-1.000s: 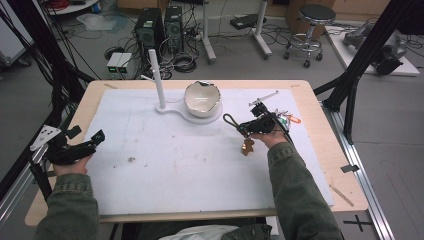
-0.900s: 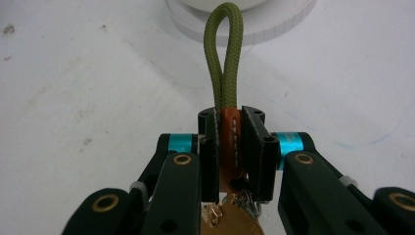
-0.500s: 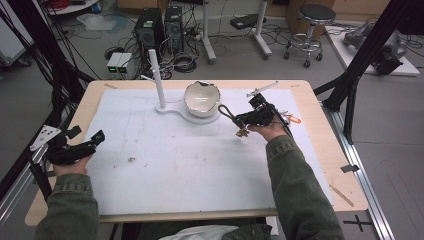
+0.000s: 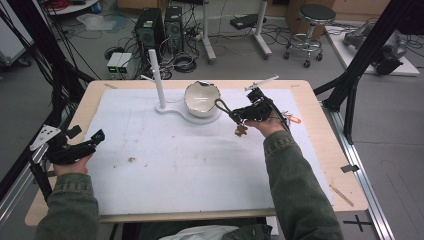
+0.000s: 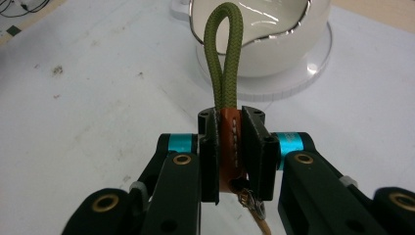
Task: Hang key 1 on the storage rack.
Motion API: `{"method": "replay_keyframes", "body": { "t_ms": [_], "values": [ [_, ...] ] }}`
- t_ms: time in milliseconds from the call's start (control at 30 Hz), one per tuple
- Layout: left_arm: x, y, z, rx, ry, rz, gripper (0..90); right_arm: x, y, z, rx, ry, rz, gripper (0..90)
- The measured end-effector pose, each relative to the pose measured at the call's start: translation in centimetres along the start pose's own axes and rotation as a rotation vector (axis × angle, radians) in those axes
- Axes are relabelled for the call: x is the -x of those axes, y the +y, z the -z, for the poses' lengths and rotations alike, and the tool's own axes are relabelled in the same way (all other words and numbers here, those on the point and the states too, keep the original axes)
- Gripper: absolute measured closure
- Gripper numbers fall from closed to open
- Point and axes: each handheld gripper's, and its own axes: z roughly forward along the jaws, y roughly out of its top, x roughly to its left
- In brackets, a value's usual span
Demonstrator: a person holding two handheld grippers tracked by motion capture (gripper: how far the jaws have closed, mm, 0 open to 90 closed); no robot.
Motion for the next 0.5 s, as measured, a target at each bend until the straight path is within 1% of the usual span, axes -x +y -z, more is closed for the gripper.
{"method": "replay_keyframes", "body": {
  "t_ms": [100,167,200,400,433,500],
  "values": [
    [0.0,0.0,0.0,0.001,-0.001,0.000,1.7,-0.3,0.5,0.0,0.006,0.001,0.006,78.2],
    [0.0,0.0,0.0,0.002,0.000,0.003,1.7,-0.5,0.9,0.1,0.020,0.018,0.000,78.1],
    [0.0,0.0,0.0,0.002,0.000,0.001,1.7,-0.6,1.1,0.0,0.022,0.016,0.003,78.2],
    [0.0,0.0,0.0,0.001,-0.001,0.001,1.7,-1.1,2.0,-0.2,0.022,0.021,0.023,78.2],
    [0.0,0.0,0.0,0.002,-0.001,0.003,1.7,-1.2,2.1,-0.2,0.021,0.023,0.018,78.2],
    [0.0,0.0,0.0,0.002,-0.001,0.003,1.7,-1.3,2.4,-0.2,0.023,0.027,0.023,78.2]
  ]
}}
